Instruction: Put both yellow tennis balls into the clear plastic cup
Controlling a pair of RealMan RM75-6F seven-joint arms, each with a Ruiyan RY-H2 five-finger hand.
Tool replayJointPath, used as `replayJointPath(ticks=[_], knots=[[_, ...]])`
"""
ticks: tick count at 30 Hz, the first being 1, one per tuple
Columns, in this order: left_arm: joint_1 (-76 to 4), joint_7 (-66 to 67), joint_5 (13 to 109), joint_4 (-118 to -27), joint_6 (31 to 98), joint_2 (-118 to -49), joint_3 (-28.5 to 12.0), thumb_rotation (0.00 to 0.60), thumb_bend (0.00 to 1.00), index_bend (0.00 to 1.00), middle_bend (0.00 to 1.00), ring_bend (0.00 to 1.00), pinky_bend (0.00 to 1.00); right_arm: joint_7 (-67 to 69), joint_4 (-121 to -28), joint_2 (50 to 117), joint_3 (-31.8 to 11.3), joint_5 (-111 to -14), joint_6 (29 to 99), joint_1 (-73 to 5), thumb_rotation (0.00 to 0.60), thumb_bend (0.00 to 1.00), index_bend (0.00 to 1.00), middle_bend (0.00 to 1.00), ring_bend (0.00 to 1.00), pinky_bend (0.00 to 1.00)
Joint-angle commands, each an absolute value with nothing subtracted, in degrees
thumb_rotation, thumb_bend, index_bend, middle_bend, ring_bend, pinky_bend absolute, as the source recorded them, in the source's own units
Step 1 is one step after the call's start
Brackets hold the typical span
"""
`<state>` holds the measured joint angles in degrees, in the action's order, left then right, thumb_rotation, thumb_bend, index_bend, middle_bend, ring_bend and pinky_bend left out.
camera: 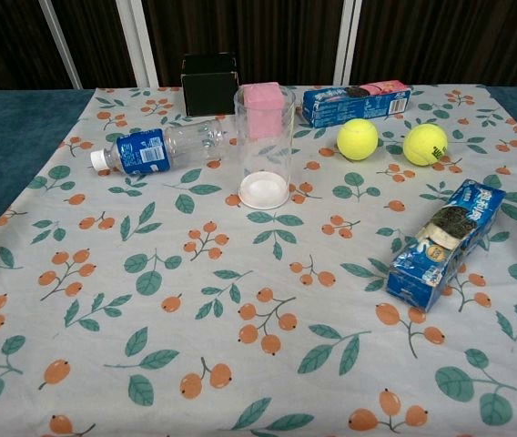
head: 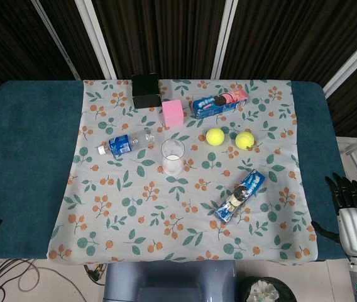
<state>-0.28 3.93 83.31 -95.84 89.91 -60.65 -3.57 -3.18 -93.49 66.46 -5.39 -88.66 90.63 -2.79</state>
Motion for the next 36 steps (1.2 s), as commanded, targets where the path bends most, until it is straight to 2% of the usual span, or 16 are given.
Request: replayJointPath(ticks=[1,16,23,31,36], knots=[[-0.3,4.1,83.1,-95.8,89.8,-60.6,-3.6,0.6,0.09,0.04,0.0,0.0,0.04,-3.3,-93.5,66.5,-5.3,-88.6,90.5,-2.8,0.6,0.17,0.0,0.05,0.0,0.02],[0.1,3.8,83.2,-96.6,90.2,-60.1,-3.5,0.6,0.09,0.04,0.0,0.0,0.04,-3.5,-94.7,66.0,-5.1,-87.4,89.2,-2.9,0.6,0.17,0.0,0.05,0.0,0.02],[0.1,4.2,82.7,-96.6,90.1,-60.3,-3.7,0.6,0.09,0.04,0.0,0.0,0.04,-0.7,-95.9,64.6,-5.6,-86.0,85.2,-4.7,0.6,0.17,0.0,0.05,0.0,0.01],[-0.2,4.4,82.5,-96.7,89.6,-60.4,-3.7,0.6,0.09,0.04,0.0,0.0,0.04,3.2,-98.6,59.3,-11.7,-76.3,67.7,-15.1,0.6,0.17,0.0,0.05,0.0,0.01],[-0.4,4.6,81.6,-96.6,89.1,-60.5,-4.0,0.6,0.09,0.03,0.0,0.0,0.04,2.5,-94.9,60.2,-16.4,-67.5,56.4,-23.5,0.6,0.17,0.0,0.05,0.0,0.01]])
